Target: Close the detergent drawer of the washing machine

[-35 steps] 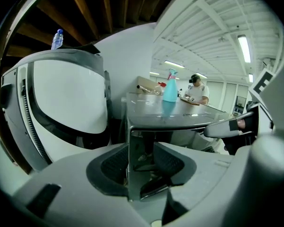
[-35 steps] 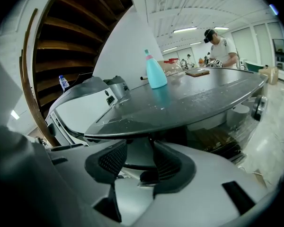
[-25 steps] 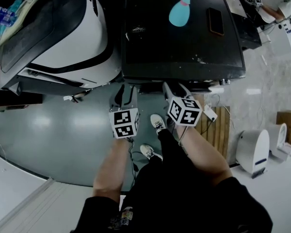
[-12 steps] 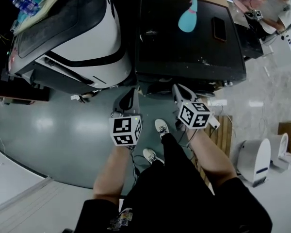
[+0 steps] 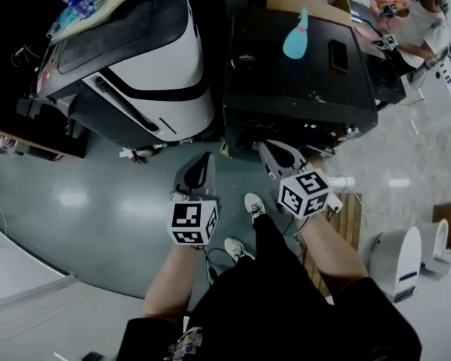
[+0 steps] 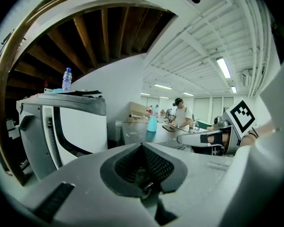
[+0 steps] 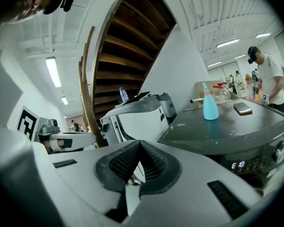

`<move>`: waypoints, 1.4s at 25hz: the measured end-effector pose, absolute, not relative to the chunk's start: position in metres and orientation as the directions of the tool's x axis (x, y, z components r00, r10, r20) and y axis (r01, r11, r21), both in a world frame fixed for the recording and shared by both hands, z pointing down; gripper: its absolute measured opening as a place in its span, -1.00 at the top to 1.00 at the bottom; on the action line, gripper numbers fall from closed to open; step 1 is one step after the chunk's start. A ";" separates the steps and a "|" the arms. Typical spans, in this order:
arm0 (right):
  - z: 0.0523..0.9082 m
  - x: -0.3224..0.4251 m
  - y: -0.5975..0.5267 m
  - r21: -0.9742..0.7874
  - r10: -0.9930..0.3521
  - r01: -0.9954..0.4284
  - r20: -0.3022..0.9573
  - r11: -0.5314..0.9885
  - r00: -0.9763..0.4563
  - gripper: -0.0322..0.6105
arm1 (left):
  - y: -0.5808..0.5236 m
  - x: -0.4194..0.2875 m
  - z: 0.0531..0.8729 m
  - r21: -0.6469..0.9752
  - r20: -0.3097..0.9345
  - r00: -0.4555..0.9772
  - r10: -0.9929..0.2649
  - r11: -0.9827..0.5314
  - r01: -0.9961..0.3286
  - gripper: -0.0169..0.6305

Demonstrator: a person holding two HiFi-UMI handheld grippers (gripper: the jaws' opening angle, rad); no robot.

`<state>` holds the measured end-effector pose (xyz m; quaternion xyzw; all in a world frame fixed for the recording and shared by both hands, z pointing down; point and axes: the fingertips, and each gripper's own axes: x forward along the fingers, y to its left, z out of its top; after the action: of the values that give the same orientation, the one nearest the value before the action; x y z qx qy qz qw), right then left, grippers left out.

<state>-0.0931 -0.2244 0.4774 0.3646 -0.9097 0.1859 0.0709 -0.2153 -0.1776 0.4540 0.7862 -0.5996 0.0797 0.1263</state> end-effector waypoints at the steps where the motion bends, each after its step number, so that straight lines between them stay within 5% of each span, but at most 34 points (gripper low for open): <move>1: 0.470 -0.097 -0.215 -0.271 -0.629 -0.678 0.253 0.683 -0.735 0.91 | -0.168 -0.216 0.449 0.102 0.271 0.270 -0.924 -0.251 -0.962 0.94; 20: 0.428 -0.093 -0.078 -0.191 -0.568 -0.603 0.211 0.774 -0.796 0.90 | -0.029 -0.189 0.432 0.106 0.260 0.300 -0.918 -0.282 -0.954 0.94; 35: 0.406 0.047 -0.027 -0.149 -0.547 -0.572 0.180 0.807 -0.818 0.91 | 0.019 -0.042 0.424 0.103 0.258 0.296 -0.920 -0.278 -0.955 0.94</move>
<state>0.0469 -0.0270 0.4056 0.2948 -0.9483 0.0985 0.0642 -0.0417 0.0194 0.4239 0.7960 -0.5889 0.0735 0.1193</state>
